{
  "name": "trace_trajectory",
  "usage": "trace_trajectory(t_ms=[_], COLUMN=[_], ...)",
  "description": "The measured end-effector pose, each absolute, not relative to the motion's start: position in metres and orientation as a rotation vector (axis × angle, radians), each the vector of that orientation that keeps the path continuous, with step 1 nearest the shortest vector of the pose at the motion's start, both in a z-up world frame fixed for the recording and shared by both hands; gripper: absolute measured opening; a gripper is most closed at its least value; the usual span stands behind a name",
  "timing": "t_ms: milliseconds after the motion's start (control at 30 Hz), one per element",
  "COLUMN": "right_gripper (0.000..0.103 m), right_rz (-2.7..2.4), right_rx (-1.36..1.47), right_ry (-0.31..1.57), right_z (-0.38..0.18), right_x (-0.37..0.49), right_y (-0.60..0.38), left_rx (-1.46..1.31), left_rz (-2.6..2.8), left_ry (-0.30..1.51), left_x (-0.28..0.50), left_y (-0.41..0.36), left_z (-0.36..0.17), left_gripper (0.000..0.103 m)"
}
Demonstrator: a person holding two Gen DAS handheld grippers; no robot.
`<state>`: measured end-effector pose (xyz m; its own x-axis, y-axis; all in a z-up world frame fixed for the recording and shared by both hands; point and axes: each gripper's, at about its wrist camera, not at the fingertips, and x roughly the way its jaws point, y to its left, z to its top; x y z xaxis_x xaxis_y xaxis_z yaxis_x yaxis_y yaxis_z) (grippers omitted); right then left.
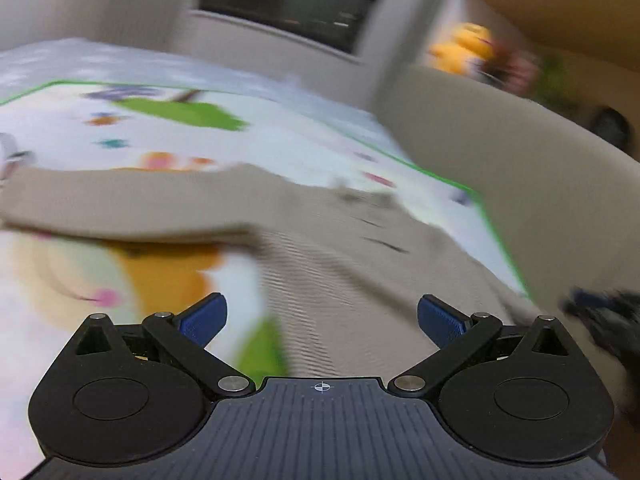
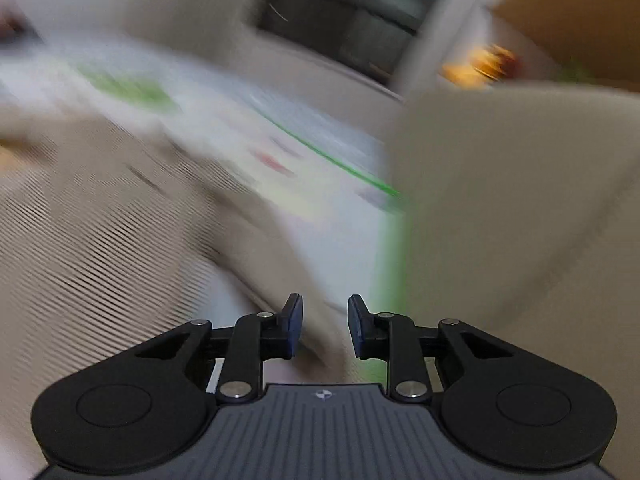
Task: Fold clothes
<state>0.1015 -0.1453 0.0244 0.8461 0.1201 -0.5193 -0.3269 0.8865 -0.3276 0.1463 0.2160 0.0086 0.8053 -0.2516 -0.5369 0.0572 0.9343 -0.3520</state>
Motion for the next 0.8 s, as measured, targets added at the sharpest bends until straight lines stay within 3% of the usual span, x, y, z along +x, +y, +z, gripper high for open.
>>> trace_trajectory(t_ms=[33, 267, 300, 333, 367, 400, 567, 800], right_gripper=[0.041, 0.061, 0.055, 0.023, 0.008, 0.003, 0.004, 0.005], right_rz=[0.358, 0.952, 0.951, 0.930, 0.901, 0.869, 0.756, 0.731], right_rx=[-0.397, -0.534, -0.600, -0.652, -0.656, -0.600, -0.236, -0.198], right_ry=[0.501, 0.554, 0.529, 0.505, 0.499, 0.506, 0.506, 0.474], right_z=[0.031, -0.014, -0.024, -0.030, -0.028, -0.019, 0.049, 0.061], right_x=[0.090, 0.018, 0.011, 0.010, 0.016, 0.028, 0.085, 0.081], right_y=[-0.134, -0.018, -0.005, 0.003, 0.007, 0.005, -0.046, -0.069], left_rx=[-0.325, -0.263, -0.246, -0.227, -0.206, -0.169, 0.064, 0.257], left_rz=[-0.157, -0.103, -0.105, -0.111, -0.126, -0.160, -0.345, -0.250], left_ry=[0.609, 0.573, 0.570, 0.566, 0.560, 0.547, 0.510, 0.528], left_x=[0.142, 0.107, 0.101, 0.092, 0.086, 0.078, 0.048, 0.081], left_y=[0.219, 0.231, 0.231, 0.231, 0.229, 0.225, 0.181, 0.102], left_z=[0.012, 0.033, 0.036, 0.039, 0.042, 0.045, 0.046, 0.011], left_gripper=[0.103, 0.103, 0.103, 0.103, 0.103, 0.103, 0.103, 0.103])
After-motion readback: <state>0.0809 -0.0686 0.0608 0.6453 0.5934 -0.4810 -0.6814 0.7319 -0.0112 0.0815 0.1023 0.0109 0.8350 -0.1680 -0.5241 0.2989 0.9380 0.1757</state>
